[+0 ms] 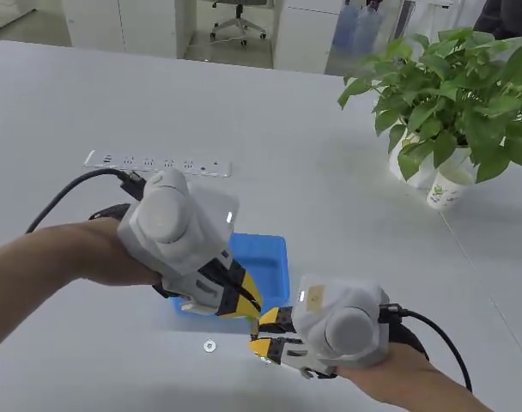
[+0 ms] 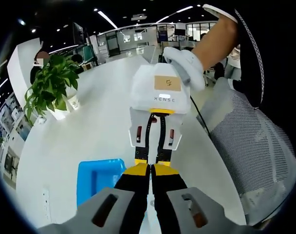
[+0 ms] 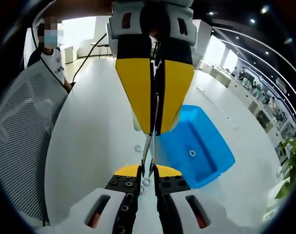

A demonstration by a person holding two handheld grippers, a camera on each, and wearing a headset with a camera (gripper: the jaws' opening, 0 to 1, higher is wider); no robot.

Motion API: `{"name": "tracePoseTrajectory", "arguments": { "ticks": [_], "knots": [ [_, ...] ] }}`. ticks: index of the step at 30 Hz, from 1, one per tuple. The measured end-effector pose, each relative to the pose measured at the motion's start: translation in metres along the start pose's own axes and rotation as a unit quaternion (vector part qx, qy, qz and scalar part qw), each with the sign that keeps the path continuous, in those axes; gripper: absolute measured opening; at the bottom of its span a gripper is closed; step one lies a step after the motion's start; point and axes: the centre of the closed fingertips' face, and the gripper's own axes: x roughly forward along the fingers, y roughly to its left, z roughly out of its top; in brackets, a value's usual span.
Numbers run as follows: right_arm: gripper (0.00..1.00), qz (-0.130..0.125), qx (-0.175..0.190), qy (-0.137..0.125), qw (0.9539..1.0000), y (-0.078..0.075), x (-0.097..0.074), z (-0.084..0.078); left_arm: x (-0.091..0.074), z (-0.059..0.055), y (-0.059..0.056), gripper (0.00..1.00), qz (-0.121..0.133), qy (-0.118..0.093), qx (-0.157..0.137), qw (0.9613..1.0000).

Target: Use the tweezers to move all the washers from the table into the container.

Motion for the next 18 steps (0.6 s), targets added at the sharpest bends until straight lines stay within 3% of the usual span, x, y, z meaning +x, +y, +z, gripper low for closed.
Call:
{"name": "tracePoseTrajectory", "arguments": {
  "ticks": [18],
  "knots": [
    [0.14,0.007,0.015,0.005,0.9998,0.001,0.005,-0.013,0.013,-0.006,0.002,0.05,-0.011,0.004,-0.003,0.9999]
  ]
}}
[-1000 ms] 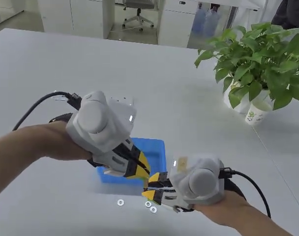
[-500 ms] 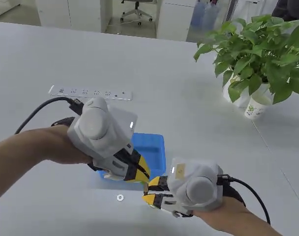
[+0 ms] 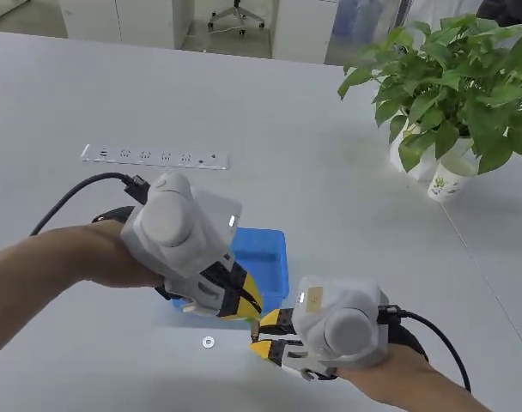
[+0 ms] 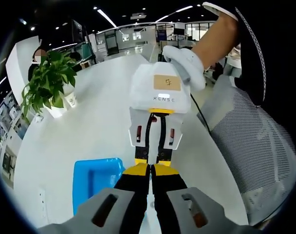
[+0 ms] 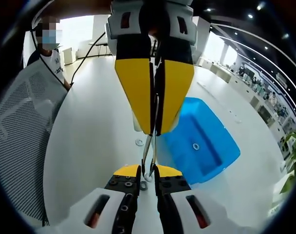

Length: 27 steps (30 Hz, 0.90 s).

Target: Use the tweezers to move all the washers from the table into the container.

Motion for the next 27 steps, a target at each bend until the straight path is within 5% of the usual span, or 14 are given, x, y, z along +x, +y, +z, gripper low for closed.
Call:
{"name": "tracePoseTrajectory", "arguments": {
  "ticks": [14,27],
  "knots": [
    [0.15,0.007,0.004,0.003,1.0,0.002,0.004,-0.005,0.006,-0.003,0.001,0.05,-0.005,0.004,-0.005,1.0],
    [0.13,0.006,0.047,-0.024,0.9986,0.0,0.002,0.004,0.008,-0.001,0.002,0.05,-0.006,-0.002,-0.017,0.9998]
  ]
}}
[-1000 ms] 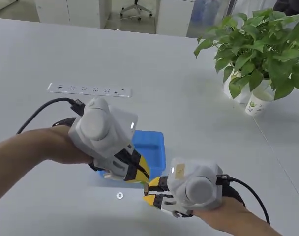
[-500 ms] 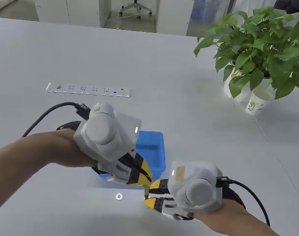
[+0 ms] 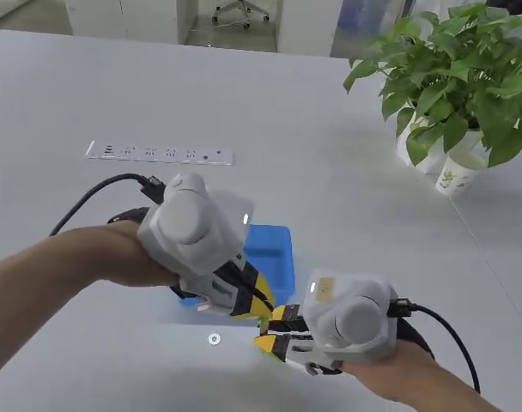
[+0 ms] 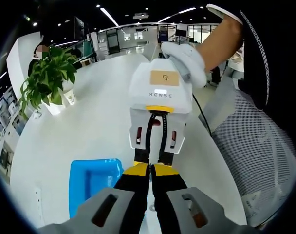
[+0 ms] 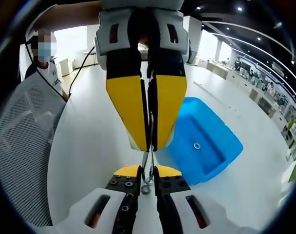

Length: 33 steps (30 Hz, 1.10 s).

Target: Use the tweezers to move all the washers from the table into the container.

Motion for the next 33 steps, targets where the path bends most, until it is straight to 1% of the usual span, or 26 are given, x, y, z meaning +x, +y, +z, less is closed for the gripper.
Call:
{"name": "tracePoseTrajectory", "arguments": {
  "ticks": [5,11,15,22,29,33],
  "knots": [
    [0.12,0.0,0.007,-0.002,1.0,0.0,0.001,0.0,-0.001,-0.001,0.0,0.05,-0.002,-0.001,-0.004,1.0],
    [0.11,0.0,0.007,0.0,1.0,0.0,0.001,0.0,-0.001,-0.001,0.0,0.05,-0.006,-0.002,-0.007,1.0],
    [0.11,0.0,0.007,-0.002,1.0,0.001,-0.002,0.003,-0.004,0.001,0.0,0.05,-0.008,-0.001,-0.008,0.9999],
    [0.11,0.0,0.006,-0.006,1.0,0.001,-0.009,0.013,-0.013,0.01,-0.001,0.05,-0.01,-0.003,-0.008,0.9999],
    [0.11,-0.002,0.002,-0.008,1.0,-0.003,-0.022,0.028,-0.028,0.024,0.002,0.05,-0.007,-0.015,-0.008,0.9998],
    [0.11,-0.003,0.004,-0.01,0.9999,-0.005,-0.027,0.036,-0.035,0.032,0.003,0.05,-0.007,-0.018,-0.008,0.9998]
  ]
}}
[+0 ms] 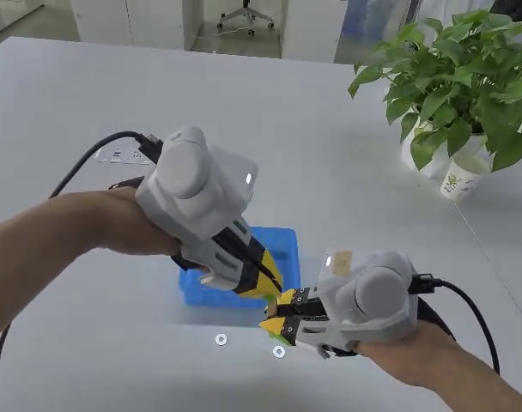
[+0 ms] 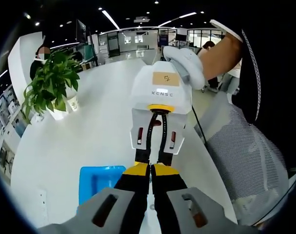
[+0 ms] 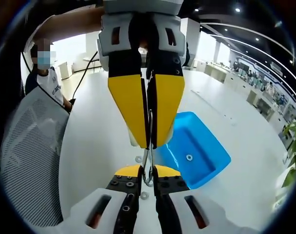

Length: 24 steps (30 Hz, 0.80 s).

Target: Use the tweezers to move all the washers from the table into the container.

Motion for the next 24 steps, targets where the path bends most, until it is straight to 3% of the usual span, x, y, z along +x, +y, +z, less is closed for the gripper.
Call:
{"name": "tracePoseTrajectory", "arguments": {
  "ticks": [12,18,24],
  "knots": [
    [0.11,-0.007,-0.01,-0.01,0.9999,-0.019,-0.012,0.023,-0.019,0.019,0.016,0.05,0.01,-0.002,0.012,0.9999],
    [0.11,-0.011,-0.02,-0.013,0.9996,-0.035,-0.012,0.033,-0.025,0.023,0.029,0.05,0.024,-0.005,0.015,0.9996],
    [0.11,-0.01,-0.026,-0.017,0.9995,-0.047,-0.005,0.036,-0.027,0.019,0.042,0.05,0.036,-0.004,0.016,0.9992]
  ]
}}
